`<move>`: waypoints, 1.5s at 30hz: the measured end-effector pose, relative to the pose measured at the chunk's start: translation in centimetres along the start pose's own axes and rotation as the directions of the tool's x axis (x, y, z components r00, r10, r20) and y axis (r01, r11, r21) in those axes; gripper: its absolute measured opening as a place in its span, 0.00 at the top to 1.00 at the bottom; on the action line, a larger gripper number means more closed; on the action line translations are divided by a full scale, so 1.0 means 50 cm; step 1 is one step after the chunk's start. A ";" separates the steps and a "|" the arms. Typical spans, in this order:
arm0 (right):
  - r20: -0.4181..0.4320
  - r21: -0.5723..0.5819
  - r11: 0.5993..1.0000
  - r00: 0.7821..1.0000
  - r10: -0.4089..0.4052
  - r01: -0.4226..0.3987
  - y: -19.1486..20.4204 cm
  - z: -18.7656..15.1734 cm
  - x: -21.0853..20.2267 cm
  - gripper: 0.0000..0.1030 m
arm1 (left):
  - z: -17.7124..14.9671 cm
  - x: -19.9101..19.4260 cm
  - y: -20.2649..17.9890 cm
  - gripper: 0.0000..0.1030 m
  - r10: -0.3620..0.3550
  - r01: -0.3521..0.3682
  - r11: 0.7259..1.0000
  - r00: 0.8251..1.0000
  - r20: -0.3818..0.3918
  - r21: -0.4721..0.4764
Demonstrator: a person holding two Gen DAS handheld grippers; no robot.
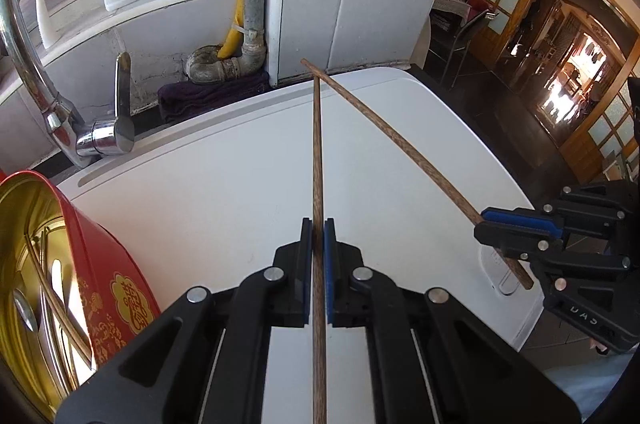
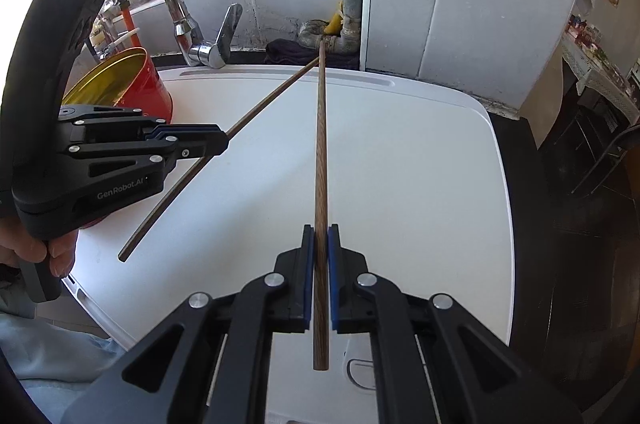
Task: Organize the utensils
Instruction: 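Carry the wooden chopstick in the left tool while the right tool carries the other over the tin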
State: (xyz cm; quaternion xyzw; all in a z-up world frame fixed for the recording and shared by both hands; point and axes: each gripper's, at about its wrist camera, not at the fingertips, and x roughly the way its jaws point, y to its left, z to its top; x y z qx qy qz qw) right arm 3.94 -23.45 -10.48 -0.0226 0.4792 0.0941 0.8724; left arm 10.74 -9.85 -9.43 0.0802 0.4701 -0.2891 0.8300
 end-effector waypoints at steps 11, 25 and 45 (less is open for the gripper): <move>0.073 -0.111 0.993 0.996 0.047 -0.039 0.107 0.050 -0.036 0.93 | -0.039 -0.117 0.081 0.95 0.085 -0.078 0.994 0.991 0.099 -0.077; 0.138 -0.286 0.951 0.977 0.164 -0.119 0.303 0.148 -0.066 0.93 | -0.130 -0.301 0.247 0.95 0.249 -0.192 0.948 0.945 0.214 -0.255; 0.042 -0.302 0.934 0.976 0.214 -0.191 0.551 0.208 0.056 0.93 | -0.184 -0.316 0.462 0.95 0.251 -0.168 0.917 0.948 0.197 -0.361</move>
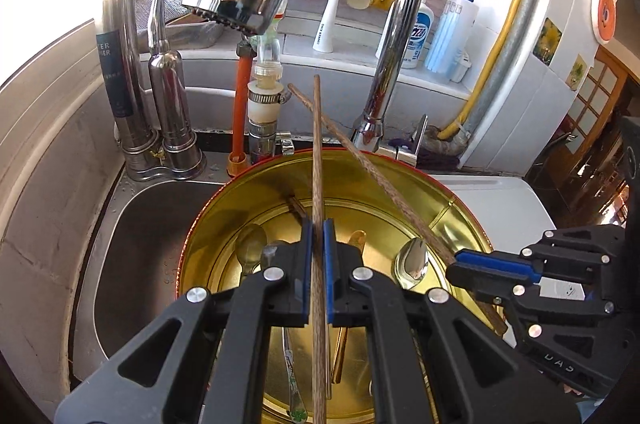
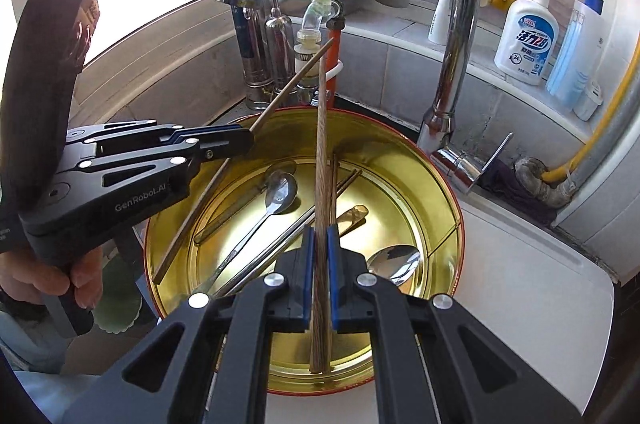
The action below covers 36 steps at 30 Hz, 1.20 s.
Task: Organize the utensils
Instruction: 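Carry the wooden chopstick in the left tool while the right tool carries the other over the tin, then open the left tool to drop its chopstick while the right tool drops its chopstick into the tin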
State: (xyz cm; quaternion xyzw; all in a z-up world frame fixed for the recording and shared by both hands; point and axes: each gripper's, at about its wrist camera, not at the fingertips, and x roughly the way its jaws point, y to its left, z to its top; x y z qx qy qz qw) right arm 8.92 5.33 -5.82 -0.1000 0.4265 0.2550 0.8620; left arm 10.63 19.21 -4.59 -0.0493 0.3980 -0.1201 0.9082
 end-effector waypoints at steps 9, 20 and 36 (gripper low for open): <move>-0.053 0.069 0.996 0.998 -0.044 0.048 -0.005 -0.004 0.036 0.93 | -0.009 0.034 0.019 0.95 -0.042 0.043 0.999 0.999 -0.034 0.019; -0.099 0.072 0.996 0.994 -0.054 0.062 0.011 -0.020 0.061 0.93 | -0.028 0.060 0.025 0.95 -0.062 0.065 0.997 0.996 -0.072 0.039; -0.023 -0.031 0.977 0.977 -0.212 0.211 0.026 -0.031 0.008 0.25 | -0.019 0.002 0.036 0.17 0.041 -0.042 0.998 0.999 0.012 0.044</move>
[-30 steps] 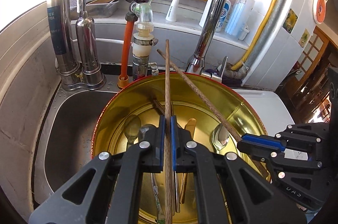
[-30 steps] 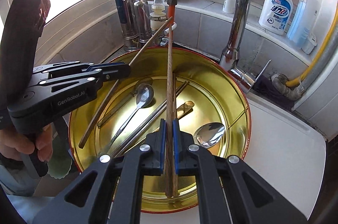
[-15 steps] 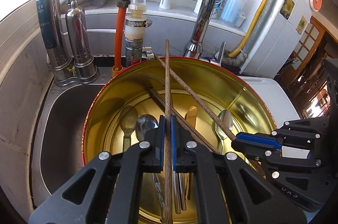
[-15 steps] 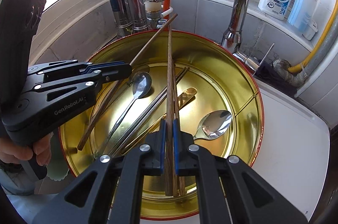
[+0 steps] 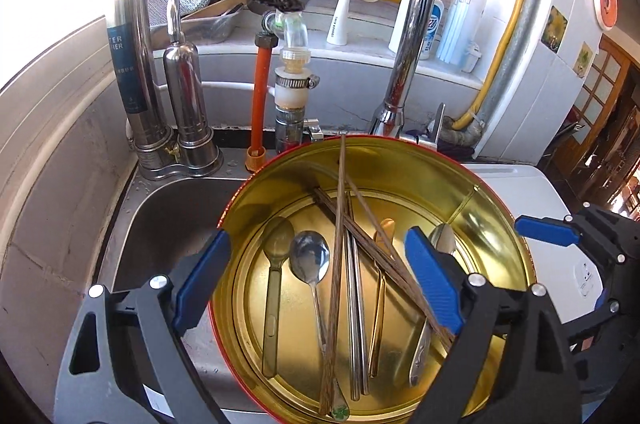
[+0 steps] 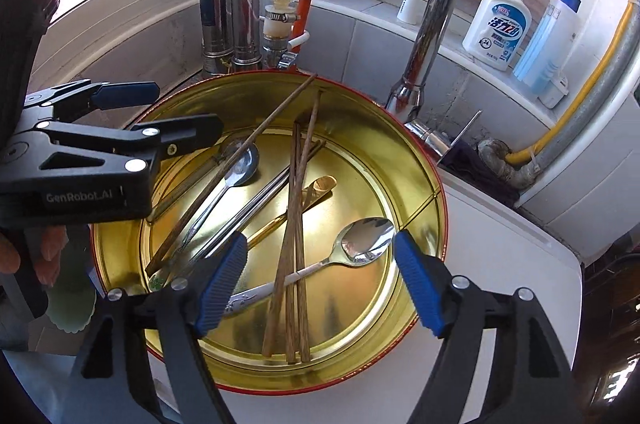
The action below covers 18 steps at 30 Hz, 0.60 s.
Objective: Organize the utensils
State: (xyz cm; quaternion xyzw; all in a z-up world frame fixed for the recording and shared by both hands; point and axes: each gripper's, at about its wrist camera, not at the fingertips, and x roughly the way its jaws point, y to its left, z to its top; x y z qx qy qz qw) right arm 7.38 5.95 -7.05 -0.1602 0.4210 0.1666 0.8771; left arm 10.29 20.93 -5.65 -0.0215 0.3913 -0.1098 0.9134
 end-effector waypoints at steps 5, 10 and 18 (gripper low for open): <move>-0.008 -0.016 1.000 1.000 0.002 -0.002 0.000 -0.003 0.000 0.13 | -0.002 0.006 -0.005 0.17 0.014 -0.013 0.999 1.000 -0.027 0.047; -0.008 -0.027 1.000 1.000 -0.001 0.001 0.005 -0.004 0.001 0.13 | -0.007 0.012 -0.013 0.17 -0.002 0.004 0.998 0.999 -0.045 0.056; -0.009 -0.019 1.000 1.000 -0.004 0.004 -0.001 -0.003 0.001 0.12 | -0.004 0.011 -0.009 0.17 0.001 0.001 0.999 0.999 -0.041 0.053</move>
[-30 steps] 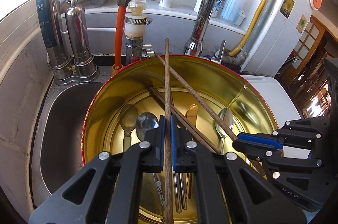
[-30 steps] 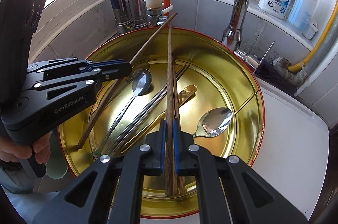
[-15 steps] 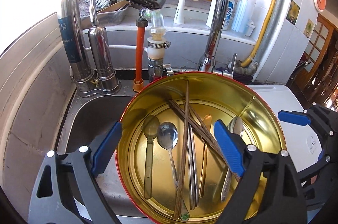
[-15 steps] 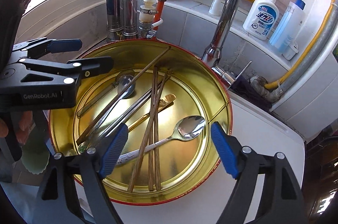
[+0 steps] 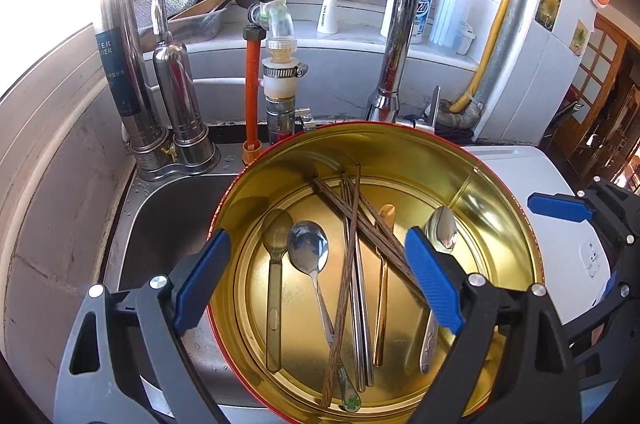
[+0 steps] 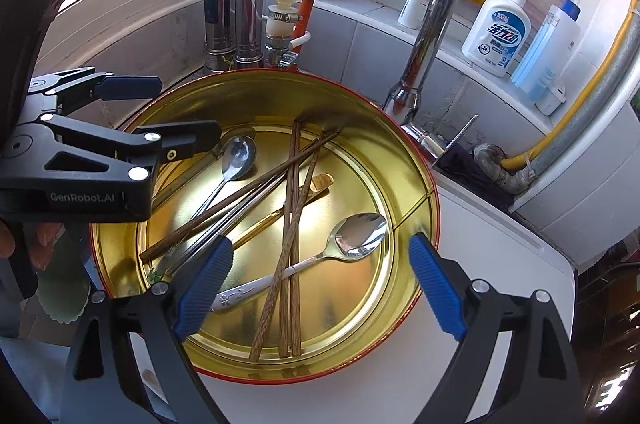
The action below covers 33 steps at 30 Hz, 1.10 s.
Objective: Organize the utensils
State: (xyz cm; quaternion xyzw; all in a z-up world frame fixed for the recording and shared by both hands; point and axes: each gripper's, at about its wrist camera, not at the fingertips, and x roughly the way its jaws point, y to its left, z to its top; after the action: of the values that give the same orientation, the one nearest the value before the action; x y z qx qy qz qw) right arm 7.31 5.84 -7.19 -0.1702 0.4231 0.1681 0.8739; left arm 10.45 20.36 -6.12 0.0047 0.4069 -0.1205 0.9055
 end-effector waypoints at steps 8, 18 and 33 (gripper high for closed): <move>-0.004 0.005 1.000 1.000 0.000 0.000 -0.006 0.003 0.006 0.12 | 0.002 0.005 0.000 0.17 -0.002 0.002 1.000 1.000 -0.007 0.002; -0.006 0.015 1.000 1.000 0.005 -0.005 -0.011 0.004 0.010 0.12 | 0.002 0.009 0.000 0.17 0.002 -0.002 1.000 1.000 -0.016 0.000; -0.015 0.032 0.999 1.000 0.028 -0.027 -0.020 -0.010 -0.004 0.12 | 0.000 -0.007 -0.008 0.15 0.052 -0.051 0.998 0.998 -0.022 0.044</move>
State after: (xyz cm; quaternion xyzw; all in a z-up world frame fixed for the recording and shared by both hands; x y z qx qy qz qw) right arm 7.28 4.73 -7.15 -0.1517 0.4346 0.1721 0.8709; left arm 10.13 20.03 -5.84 0.0362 0.4143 -0.1060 0.9032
